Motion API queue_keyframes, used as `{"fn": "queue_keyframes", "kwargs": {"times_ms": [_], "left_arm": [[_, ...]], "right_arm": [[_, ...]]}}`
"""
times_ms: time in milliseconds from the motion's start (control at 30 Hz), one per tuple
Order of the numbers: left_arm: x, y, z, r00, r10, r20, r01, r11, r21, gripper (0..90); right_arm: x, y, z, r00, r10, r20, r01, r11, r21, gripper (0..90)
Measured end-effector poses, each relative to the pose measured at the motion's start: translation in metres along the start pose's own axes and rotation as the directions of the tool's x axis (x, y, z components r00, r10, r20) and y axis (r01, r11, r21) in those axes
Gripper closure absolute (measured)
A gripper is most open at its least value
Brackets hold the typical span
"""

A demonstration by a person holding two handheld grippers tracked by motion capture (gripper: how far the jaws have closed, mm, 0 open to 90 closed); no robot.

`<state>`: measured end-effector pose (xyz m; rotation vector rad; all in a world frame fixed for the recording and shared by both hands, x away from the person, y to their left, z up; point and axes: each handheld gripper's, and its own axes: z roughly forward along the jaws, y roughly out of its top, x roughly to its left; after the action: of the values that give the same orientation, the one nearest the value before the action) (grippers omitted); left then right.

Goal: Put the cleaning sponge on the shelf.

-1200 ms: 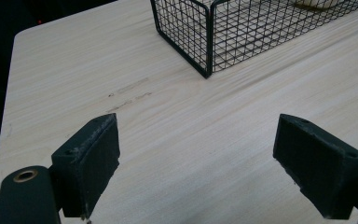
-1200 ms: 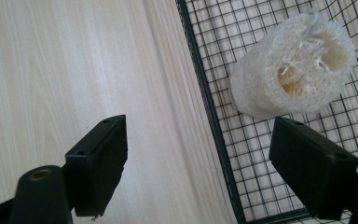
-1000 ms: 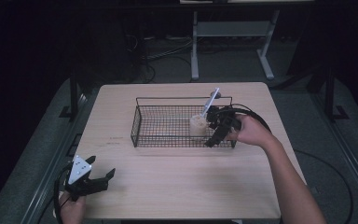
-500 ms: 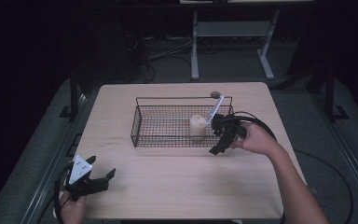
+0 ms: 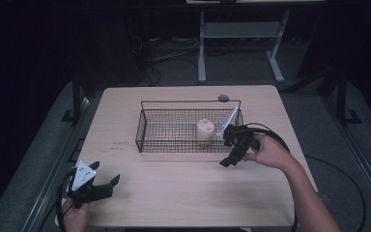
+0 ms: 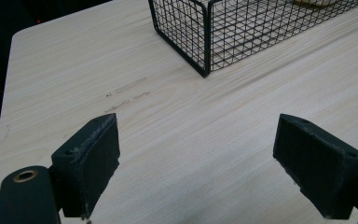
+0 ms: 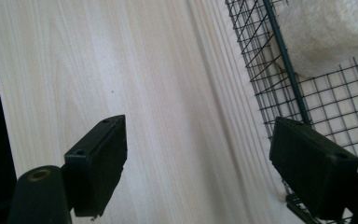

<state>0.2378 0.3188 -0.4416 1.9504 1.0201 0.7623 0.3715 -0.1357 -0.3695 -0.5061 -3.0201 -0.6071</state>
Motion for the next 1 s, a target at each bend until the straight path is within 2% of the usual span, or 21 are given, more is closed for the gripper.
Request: {"fn": "queue_keyframes", "kwargs": {"times_ms": [733,1000], "left_arm": [[-0.001,0.000,0.001,1.0000,0.004,0.001,-0.004,1.0000,0.001,13.7],[-0.001,0.000,0.001,1.0000,0.003,0.001,-0.003,1.0000,0.000,13.7]], "right_arm": [[0.011,-0.039,0.010,0.9993,0.039,-0.002,-0.039,0.999,-0.007,18.6],[0.020,-0.051,0.016,0.9990,0.044,0.001,-0.044,0.999,-0.013,18.4]]}}
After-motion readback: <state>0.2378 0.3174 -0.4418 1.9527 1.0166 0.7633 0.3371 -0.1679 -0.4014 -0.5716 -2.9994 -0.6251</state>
